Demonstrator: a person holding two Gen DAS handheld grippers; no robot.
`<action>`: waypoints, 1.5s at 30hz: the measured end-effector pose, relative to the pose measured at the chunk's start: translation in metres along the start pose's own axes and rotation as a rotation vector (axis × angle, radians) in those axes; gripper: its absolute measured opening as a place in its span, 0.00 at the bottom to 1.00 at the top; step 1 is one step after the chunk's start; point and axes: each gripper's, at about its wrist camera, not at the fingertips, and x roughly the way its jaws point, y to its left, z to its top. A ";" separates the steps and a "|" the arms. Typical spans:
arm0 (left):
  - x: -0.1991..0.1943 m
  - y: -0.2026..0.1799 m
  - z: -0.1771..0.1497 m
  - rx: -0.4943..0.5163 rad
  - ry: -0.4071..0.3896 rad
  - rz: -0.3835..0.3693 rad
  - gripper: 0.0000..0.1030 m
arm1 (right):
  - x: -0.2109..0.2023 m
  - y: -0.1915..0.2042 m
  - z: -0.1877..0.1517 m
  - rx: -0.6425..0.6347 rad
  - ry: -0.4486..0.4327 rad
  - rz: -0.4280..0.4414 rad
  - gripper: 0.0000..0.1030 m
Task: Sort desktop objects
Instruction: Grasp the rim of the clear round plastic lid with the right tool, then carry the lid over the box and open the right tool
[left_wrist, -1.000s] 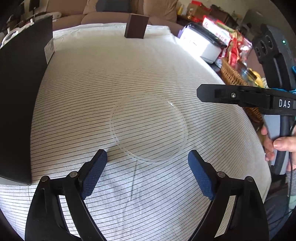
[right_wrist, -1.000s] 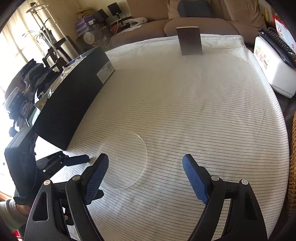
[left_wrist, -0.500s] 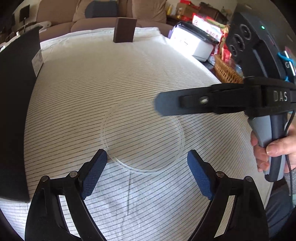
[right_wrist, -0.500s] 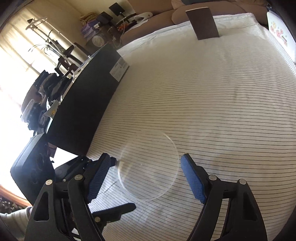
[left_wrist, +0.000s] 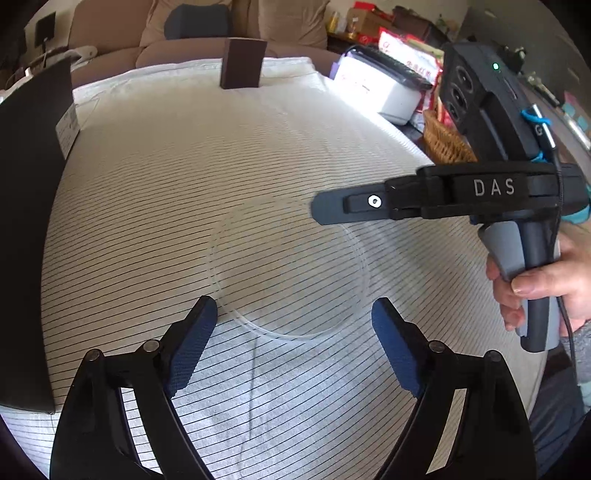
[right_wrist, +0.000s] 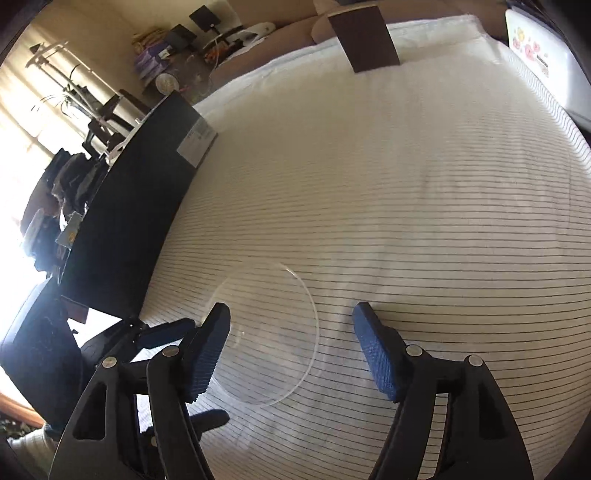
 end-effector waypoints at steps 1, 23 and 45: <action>0.000 -0.002 -0.001 0.009 0.000 0.002 0.84 | 0.004 0.003 -0.001 0.003 0.029 0.037 0.61; -0.002 -0.007 -0.003 0.052 -0.014 0.099 0.85 | -0.017 0.006 -0.006 0.106 -0.007 0.157 0.62; -0.209 0.087 0.066 -0.056 -0.392 0.182 0.83 | -0.047 0.177 0.089 -0.073 -0.175 0.347 0.62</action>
